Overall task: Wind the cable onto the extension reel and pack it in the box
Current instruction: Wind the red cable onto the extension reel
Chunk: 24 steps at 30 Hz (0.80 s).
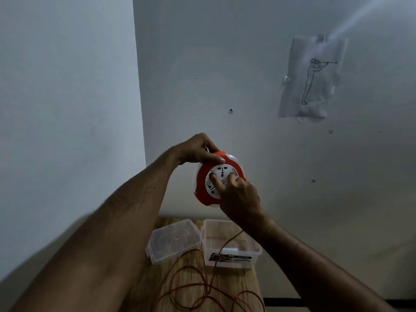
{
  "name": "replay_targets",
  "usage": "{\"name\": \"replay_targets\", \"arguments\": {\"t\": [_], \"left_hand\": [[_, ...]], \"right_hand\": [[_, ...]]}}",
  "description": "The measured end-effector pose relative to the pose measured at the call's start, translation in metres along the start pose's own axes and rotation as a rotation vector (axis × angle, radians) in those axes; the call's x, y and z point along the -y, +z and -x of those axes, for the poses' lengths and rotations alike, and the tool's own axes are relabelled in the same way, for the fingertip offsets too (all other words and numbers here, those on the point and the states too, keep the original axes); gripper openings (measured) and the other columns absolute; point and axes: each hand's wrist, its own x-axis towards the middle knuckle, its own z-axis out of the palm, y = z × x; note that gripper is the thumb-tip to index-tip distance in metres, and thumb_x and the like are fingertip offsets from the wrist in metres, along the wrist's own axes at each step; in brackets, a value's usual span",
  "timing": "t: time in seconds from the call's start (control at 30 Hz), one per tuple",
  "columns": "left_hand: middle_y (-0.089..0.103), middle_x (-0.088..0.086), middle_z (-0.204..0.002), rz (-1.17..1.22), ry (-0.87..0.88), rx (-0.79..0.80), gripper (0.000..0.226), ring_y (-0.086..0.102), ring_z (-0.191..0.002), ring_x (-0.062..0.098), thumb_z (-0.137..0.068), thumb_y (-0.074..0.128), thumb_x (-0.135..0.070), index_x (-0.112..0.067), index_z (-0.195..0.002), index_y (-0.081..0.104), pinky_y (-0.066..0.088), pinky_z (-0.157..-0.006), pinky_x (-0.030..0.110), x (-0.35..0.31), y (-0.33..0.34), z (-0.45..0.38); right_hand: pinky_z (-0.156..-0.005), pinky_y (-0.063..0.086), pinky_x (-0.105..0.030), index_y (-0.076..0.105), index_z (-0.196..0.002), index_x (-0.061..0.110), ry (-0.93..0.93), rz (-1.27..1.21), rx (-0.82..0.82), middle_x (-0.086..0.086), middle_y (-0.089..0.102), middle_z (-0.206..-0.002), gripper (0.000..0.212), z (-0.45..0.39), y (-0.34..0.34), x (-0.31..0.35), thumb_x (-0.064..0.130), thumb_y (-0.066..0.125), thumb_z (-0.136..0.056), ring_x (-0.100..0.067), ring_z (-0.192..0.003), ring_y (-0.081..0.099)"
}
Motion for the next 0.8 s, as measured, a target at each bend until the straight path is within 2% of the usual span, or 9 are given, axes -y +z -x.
{"name": "replay_targets", "arguments": {"t": [0.07, 0.2, 0.27, 0.33, 0.37, 0.5, 0.57, 0.63, 0.8], "left_hand": [[0.079, 0.001, -0.101, -0.014, 0.002, 0.004, 0.033, 0.077, -0.089, 0.013, -0.087, 0.079, -0.033, -0.009, -0.110, 0.079, 0.063, -0.082, 0.032, 0.000, 0.001, 0.001], [0.079, 0.002, -0.098, 0.032, 0.008, -0.040, 0.033, 0.077, -0.088, 0.016, -0.087, 0.078, -0.033, -0.009, -0.110, 0.079, 0.064, -0.079, 0.030, 0.000, 0.001, 0.001], [0.079, 0.001, -0.098, 0.023, 0.012, -0.050, 0.033, 0.077, -0.088, 0.015, -0.086, 0.079, -0.034, -0.010, -0.109, 0.079, 0.063, -0.078, 0.029, -0.002, 0.003, -0.001], [0.078, 0.000, -0.097, -0.002, 0.018, -0.044, 0.033, 0.076, -0.087, 0.014, -0.085, 0.081, -0.034, -0.010, -0.108, 0.080, 0.063, -0.079, 0.028, -0.003, 0.004, -0.004], [0.078, -0.001, -0.096, -0.020, 0.023, -0.043, 0.033, 0.076, -0.087, 0.013, -0.084, 0.082, -0.034, -0.010, -0.107, 0.080, 0.062, -0.078, 0.027, -0.004, 0.005, -0.005], [0.077, -0.002, -0.094, -0.072, 0.042, -0.058, 0.032, 0.075, -0.086, 0.012, -0.083, 0.083, -0.034, -0.010, -0.104, 0.081, 0.062, -0.078, 0.028, -0.006, 0.004, -0.006], [0.077, -0.004, -0.093, -0.078, 0.035, -0.049, 0.032, 0.075, -0.086, 0.012, -0.084, 0.082, -0.034, -0.010, -0.104, 0.081, 0.062, -0.078, 0.027, -0.006, 0.004, -0.006], [0.076, -0.004, -0.092, -0.068, 0.028, -0.037, 0.033, 0.075, -0.085, 0.012, -0.084, 0.082, -0.033, -0.009, -0.106, 0.080, 0.062, -0.075, 0.024, -0.005, 0.007, -0.005], [0.077, -0.004, -0.095, -0.050, 0.036, -0.017, 0.031, 0.074, -0.087, 0.010, -0.084, 0.083, -0.031, -0.011, -0.106, 0.081, 0.059, -0.073, 0.022, -0.001, 0.014, -0.001]], "right_hand": [[-0.055, 0.060, -0.034, 0.064, -0.133, 0.010, 0.075, -0.124, 0.010, -0.020, 0.073, -0.095, 0.076, -0.004, 0.000, -0.001, 0.042, 0.091, -0.069, -0.027, -0.064, 0.072], [-0.073, 0.061, -0.031, 0.062, -0.126, 0.009, 0.479, -0.547, -0.044, -0.012, 0.075, -0.109, 0.061, -0.013, -0.006, 0.005, 0.040, 0.084, -0.079, -0.024, -0.082, 0.075], [-0.078, 0.057, -0.022, 0.061, -0.127, 0.011, 0.713, -0.706, -0.077, -0.005, 0.072, -0.115, 0.062, -0.016, -0.010, 0.017, 0.042, 0.084, -0.079, -0.015, -0.090, 0.070], [-0.073, 0.052, -0.009, 0.058, -0.128, 0.015, 0.995, -0.893, -0.098, 0.001, 0.067, -0.116, 0.062, -0.020, -0.011, 0.029, 0.043, 0.084, -0.079, -0.007, -0.093, 0.064], [-0.069, 0.054, -0.011, 0.056, -0.125, 0.019, 1.132, -0.993, -0.104, 0.004, 0.064, -0.115, 0.062, -0.022, -0.011, 0.033, 0.044, 0.085, -0.077, -0.009, -0.095, 0.065], [-0.068, 0.065, -0.045, 0.053, -0.107, 0.024, 1.517, -1.257, -0.073, -0.001, 0.066, -0.108, 0.057, -0.030, -0.005, 0.049, 0.051, 0.087, -0.070, -0.024, -0.094, 0.073], [-0.080, 0.063, -0.049, 0.059, -0.112, 0.019, 1.647, -1.340, -0.088, -0.005, 0.069, -0.109, 0.049, -0.036, -0.012, 0.052, 0.047, 0.082, -0.079, -0.026, -0.098, 0.072], [-0.088, 0.061, -0.046, 0.056, -0.129, 0.009, 1.839, -1.501, -0.125, -0.008, 0.068, -0.109, 0.055, -0.043, -0.023, 0.048, 0.044, 0.073, -0.089, -0.024, -0.094, 0.072], [-0.058, 0.064, -0.035, 0.030, -0.150, 0.001, 2.191, -2.069, -0.350, -0.026, 0.068, -0.100, 0.063, -0.053, -0.038, 0.034, 0.023, 0.062, -0.101, -0.022, -0.058, 0.073]]}}
